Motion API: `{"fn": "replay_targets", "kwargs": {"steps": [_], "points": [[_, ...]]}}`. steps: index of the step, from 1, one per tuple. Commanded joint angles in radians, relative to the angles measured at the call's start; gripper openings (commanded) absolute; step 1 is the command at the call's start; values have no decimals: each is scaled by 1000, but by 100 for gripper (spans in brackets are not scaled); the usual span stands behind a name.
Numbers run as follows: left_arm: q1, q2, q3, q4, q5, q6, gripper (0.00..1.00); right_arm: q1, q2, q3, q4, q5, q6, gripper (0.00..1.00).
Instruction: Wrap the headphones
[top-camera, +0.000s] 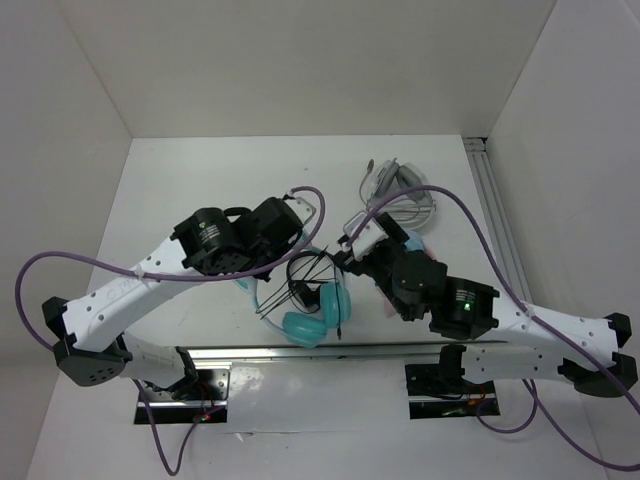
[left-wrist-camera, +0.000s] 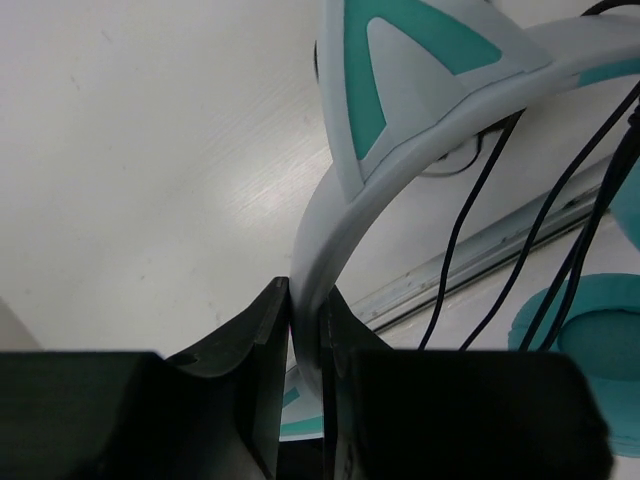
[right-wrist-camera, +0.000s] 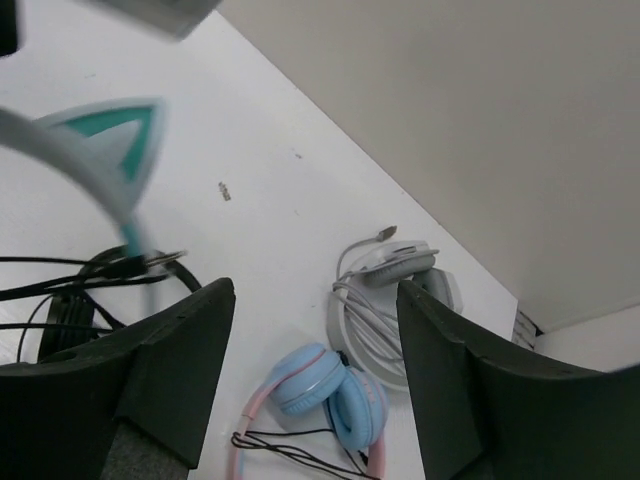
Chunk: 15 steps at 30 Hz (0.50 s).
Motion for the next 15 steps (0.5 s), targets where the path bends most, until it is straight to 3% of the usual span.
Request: {"fn": "replay_targets", "kwargs": {"steps": [1, 6, 9, 10, 13, 14, 15], "points": [[9, 20, 34, -114, -13, 31, 0, -19, -51, 73, -20, 6, 33, 74], [18, 49, 34, -114, -13, 31, 0, -19, -41, 73, -20, -36, 55, 75], [27, 58, 34, -114, -13, 31, 0, -19, -22, 82, -20, -27, 64, 82], [28, 58, 34, -114, -13, 31, 0, -19, -22, 83, -31, -27, 73, 88], [50, 67, 34, -114, -13, 21, 0, -28, -48, 93, -22, -4, 98, 90], [51, 68, 45, -114, -13, 21, 0, -28, -59, 93, -10, 14, 116, 100], [64, 78, 45, -114, -13, 21, 0, -28, -71, 93, 4, 27, 128, 100]]}}
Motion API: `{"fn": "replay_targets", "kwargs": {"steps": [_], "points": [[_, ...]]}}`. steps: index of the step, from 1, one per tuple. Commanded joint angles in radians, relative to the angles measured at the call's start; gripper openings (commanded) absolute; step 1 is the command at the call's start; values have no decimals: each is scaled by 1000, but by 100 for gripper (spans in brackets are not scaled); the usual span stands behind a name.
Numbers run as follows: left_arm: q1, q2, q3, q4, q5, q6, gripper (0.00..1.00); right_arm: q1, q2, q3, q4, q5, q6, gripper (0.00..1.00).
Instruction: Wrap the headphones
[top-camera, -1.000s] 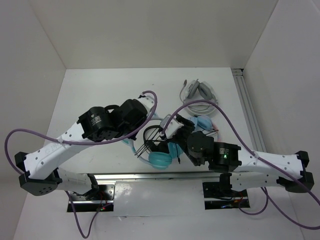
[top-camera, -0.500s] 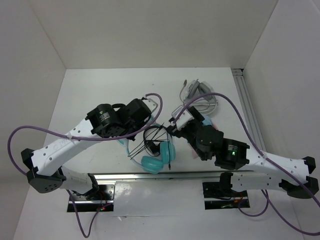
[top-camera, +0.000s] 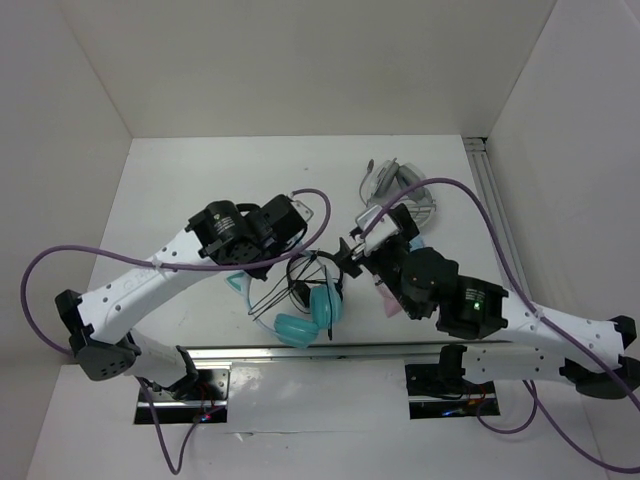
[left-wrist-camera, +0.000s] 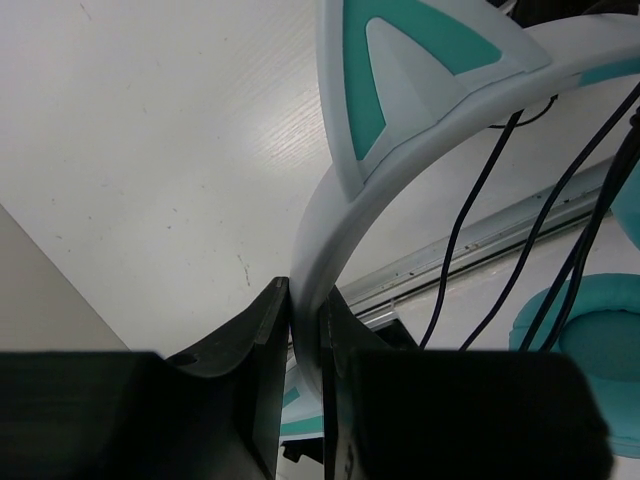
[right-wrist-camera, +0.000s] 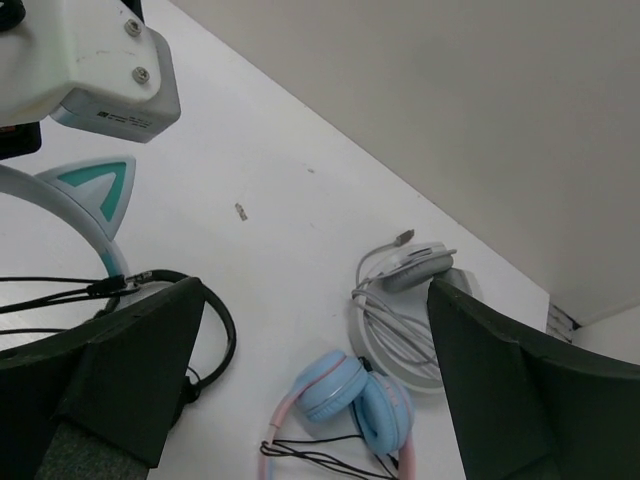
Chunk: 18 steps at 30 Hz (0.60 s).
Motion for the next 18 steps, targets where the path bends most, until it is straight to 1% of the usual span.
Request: {"fn": "replay_targets", "kwargs": {"steps": [1, 3, 8, 10, 11, 12, 14, 16, 17, 18], "points": [[43, 10, 61, 24, -6, -1, 0, -7, -66, 52, 39, 41, 66, 100], [77, 19, 61, 64, 31, 17, 0, -7, -80, 42, 49, 68, 124, 100], [118, 71, 80, 151, 54, 94, 0, -7, -113, 64, -42, 88, 241, 100], [152, 108, 80, 223, 120, 151, 0, -7, -132, 82, -59, 98, 310, 100], [196, 121, 95, 252, 150, 172, 0, -7, -153, 82, -69, 79, 331, 100], [221, 138, 116, 303, 210, 219, 0, -7, -163, 82, -80, 53, 371, 100], [270, 199, 134, 361, 247, 282, 0, -7, -172, 82, -92, 12, 400, 100], [293, 252, 201, 419, 299, 380, 0, -7, -184, 73, -105, -45, 429, 100], [328, 284, 233, 429, 318, 396, 0, -7, -184, 73, -117, -65, 439, 100], [348, 360, 277, 429, 342, 407, 0, -7, -184, 73, -132, -76, 439, 100]]}}
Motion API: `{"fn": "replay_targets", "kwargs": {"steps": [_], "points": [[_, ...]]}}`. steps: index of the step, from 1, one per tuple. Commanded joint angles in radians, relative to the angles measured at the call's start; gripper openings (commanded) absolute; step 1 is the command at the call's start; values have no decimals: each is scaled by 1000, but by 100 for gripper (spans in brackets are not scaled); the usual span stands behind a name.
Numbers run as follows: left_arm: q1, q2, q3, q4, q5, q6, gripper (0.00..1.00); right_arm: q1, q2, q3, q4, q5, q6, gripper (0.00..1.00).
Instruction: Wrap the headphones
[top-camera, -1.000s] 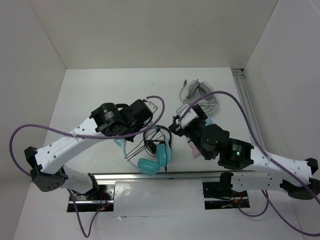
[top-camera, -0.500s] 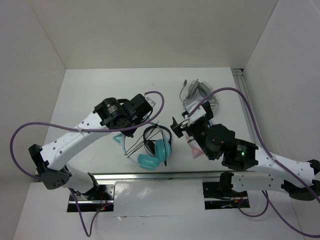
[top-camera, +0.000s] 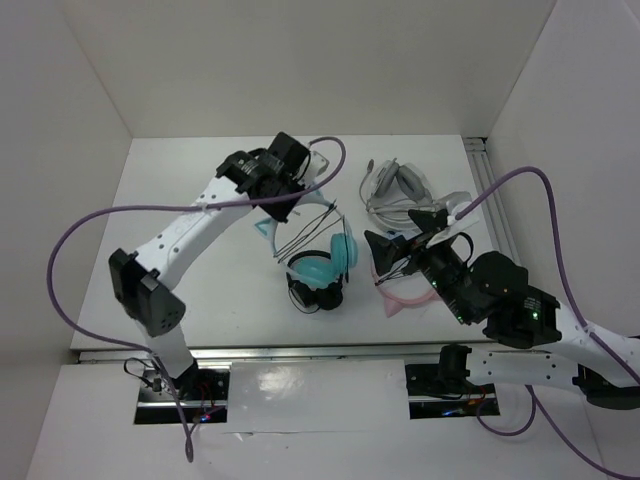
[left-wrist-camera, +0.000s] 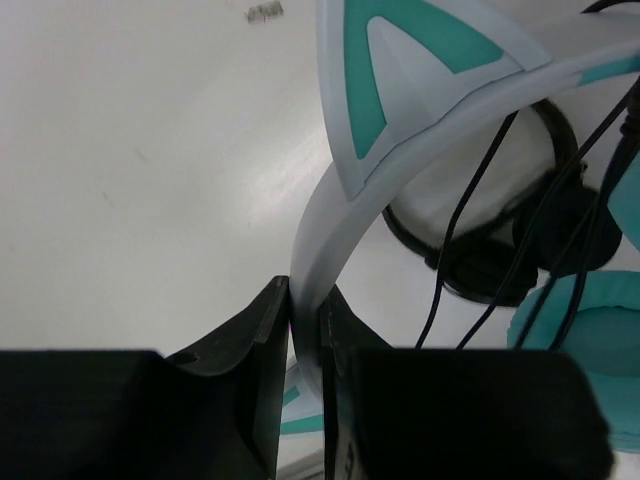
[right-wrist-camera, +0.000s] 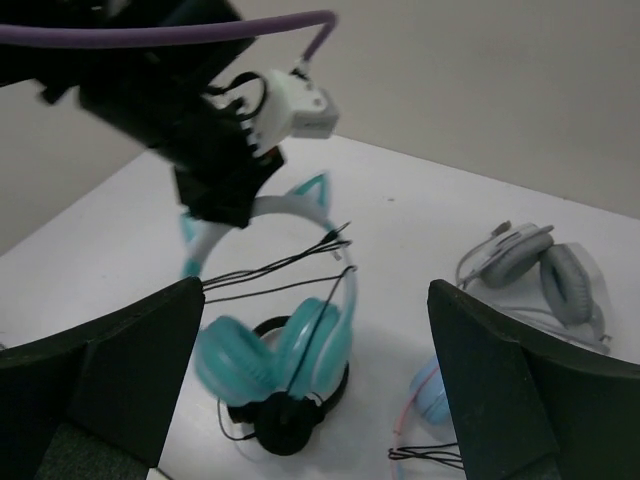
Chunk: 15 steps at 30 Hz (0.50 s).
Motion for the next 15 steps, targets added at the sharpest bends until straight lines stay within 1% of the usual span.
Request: {"fn": "replay_targets", "kwargs": {"steps": [1, 4, 6, 8, 9, 11, 15], "points": [[69, 125, 209, 147, 175, 139, 0, -5, 1, 21, -52, -82, 88, 100], [122, 266, 348, 149, 221, 204, 0, -5, 10, 21, -74, -122, 88, 100], [170, 317, 390, 178, 278, 248, 0, -5, 10, 21, -88, -155, 110, 100], [179, 401, 481, 187, 301, 310, 0, -5, -13, 6, -88, -201, 122, 100], [191, 420, 500, 203, 292, 322, 0, -5, -13, -20, -76, -215, 122, 100], [221, 452, 546, 226, 322, 357, 0, -5, -23, -31, -76, -247, 145, 100], [239, 512, 566, 252, 295, 439, 0, -5, -33, -66, -72, -309, 156, 100]]}}
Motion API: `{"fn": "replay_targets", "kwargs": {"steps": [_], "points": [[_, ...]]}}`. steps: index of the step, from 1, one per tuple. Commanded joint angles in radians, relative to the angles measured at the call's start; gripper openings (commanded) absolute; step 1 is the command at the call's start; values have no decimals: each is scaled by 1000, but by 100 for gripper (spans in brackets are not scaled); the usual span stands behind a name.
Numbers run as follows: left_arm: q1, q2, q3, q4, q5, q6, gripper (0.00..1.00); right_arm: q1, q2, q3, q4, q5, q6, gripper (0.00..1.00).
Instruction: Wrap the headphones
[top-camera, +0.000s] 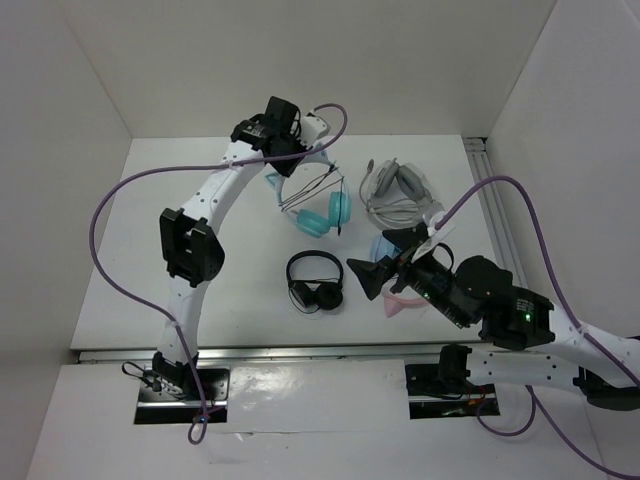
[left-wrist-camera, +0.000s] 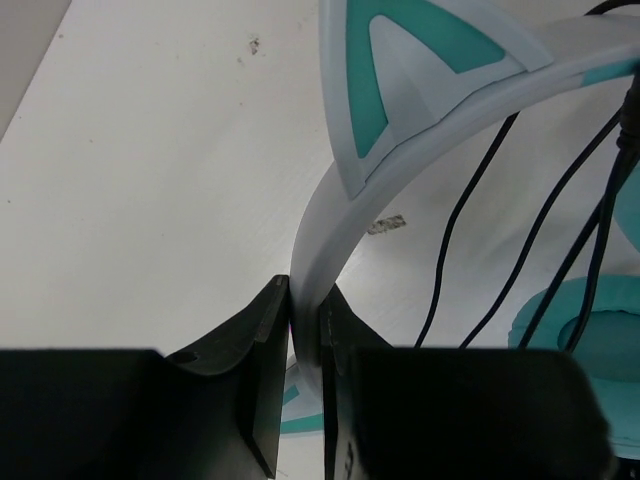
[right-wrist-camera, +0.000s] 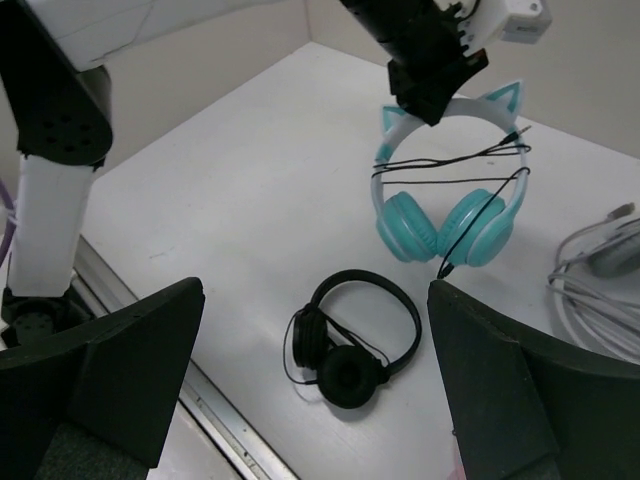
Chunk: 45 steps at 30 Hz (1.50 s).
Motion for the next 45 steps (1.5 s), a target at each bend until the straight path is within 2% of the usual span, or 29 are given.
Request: {"fn": "replay_targets", "kwargs": {"steps": [1, 5, 15, 20, 24, 26, 31, 34, 37, 40, 43, 45], "points": [[4, 7, 63, 90, 47, 91, 0, -5, -17, -34, 1, -88, 31, 100], [4, 47, -10, 153, -16, 160, 0, -5, -8, -34, -8, -98, 40, 100], [47, 142, 3, 229, 30, 226, 0, -5, 12, -92, 27, -139, 61, 100], [47, 211, 43, 283, 7, 205, 0, -5, 23, -102, 39, -130, 61, 100], [47, 263, 63, 283, 39, 205, 7, -5, 23, -102, 39, -121, 51, 100], [47, 279, 63, 292, 49, 205, 14, -5, 23, -102, 39, -112, 51, 100], [47, 302, 63, 323, 49, 196, 18, -5, 32, -102, 48, -112, 51, 100], [47, 313, 63, 357, 33, 176, 24, -5, 41, -112, 48, -131, 51, 100], [26, 313, 35, 419, -39, 176, 32, -5, 41, -123, 58, -131, 51, 100], [26, 323, 25, 440, -39, 165, 43, -5, 41, -123, 58, -131, 51, 100], [26, 323, 14, 449, -43, 153, 49, -5, 32, -132, 67, -131, 51, 100], [26, 323, 5, 449, -43, 140, 49, -5, 22, -132, 67, -131, 51, 100]]}}
